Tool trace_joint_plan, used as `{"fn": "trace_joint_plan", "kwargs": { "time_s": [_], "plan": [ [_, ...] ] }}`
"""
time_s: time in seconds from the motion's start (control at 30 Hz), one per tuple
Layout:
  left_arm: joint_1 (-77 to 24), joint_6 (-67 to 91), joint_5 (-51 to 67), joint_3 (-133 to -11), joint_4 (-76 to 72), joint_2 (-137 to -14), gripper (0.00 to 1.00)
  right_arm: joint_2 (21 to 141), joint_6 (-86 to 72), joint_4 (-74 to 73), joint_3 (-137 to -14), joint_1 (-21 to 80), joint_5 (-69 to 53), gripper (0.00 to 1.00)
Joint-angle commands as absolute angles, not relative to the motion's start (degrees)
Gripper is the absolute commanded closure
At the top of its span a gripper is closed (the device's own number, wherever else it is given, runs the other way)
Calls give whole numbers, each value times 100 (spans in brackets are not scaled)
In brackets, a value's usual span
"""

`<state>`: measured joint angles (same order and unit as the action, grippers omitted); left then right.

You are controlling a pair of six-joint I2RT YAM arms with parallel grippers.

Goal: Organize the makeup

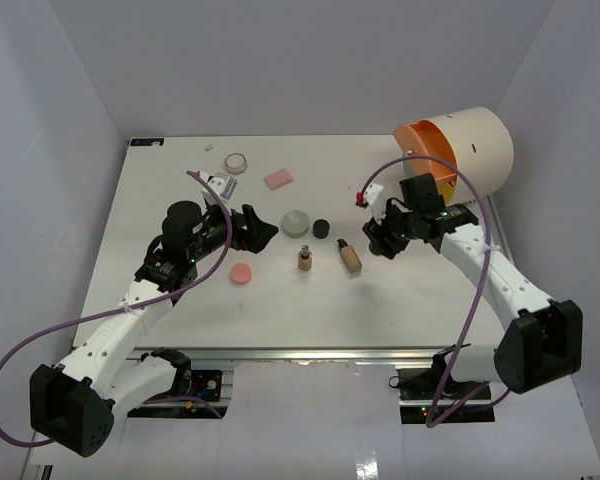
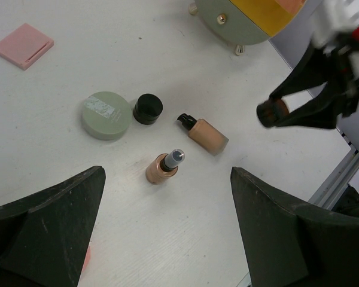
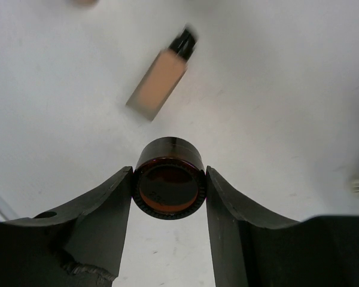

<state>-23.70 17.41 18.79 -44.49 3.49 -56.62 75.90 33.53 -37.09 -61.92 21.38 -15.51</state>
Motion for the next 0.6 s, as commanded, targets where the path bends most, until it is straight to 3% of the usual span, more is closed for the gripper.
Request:
{"fn": "trace_joint_plan", "kwargs": {
  "time_s": [0.0,0.33,0.57],
  "plan": [
    [-2347,1679,1854,-4447,387,-5572,3,7196,3529,-3711,-7516,1691,-1699,92],
    [-2347,1670,1837,-4447,396,-5572,3,8489,2623,-3522,-9740,-127,-1809,92],
    [-2347,1662,1837,-4447,396,-5581,3,9360,2445,-3517,-10561,-532,-1792,88]
  ]
}}
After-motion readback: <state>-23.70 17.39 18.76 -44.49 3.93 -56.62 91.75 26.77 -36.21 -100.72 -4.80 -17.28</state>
